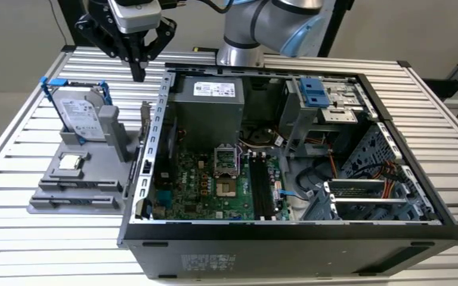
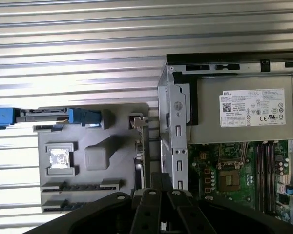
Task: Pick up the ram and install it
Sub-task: 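Reach for the ram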
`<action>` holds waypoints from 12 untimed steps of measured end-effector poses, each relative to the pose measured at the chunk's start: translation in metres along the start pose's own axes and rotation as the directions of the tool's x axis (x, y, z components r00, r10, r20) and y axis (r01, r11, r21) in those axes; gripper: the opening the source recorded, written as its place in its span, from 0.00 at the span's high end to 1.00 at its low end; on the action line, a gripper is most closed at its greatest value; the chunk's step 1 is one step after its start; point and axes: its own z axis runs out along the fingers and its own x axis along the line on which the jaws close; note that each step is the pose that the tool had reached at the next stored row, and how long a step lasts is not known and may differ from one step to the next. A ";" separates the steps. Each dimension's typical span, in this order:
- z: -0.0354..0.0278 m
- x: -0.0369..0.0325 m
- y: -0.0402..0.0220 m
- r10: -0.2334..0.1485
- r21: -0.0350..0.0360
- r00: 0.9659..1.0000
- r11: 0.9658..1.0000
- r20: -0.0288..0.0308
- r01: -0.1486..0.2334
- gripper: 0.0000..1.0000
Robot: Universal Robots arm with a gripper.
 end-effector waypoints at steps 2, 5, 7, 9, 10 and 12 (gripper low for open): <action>-0.0001 0.0028 -0.0002 0.000 0.000 1.000 1.000 -0.001 0.000 1.00; -0.0001 0.0068 -0.0005 0.000 0.000 1.000 1.000 -0.003 0.000 1.00; -0.0001 0.0096 -0.0007 0.000 0.000 1.000 1.000 -0.004 0.000 1.00; -0.0002 0.0125 -0.0009 0.000 0.000 1.000 1.000 -0.006 0.000 1.00; -0.0002 0.0138 -0.0010 0.000 0.000 1.000 1.000 -0.006 0.000 1.00; -0.0002 0.0166 -0.0012 0.000 0.000 1.000 1.000 -0.007 0.000 1.00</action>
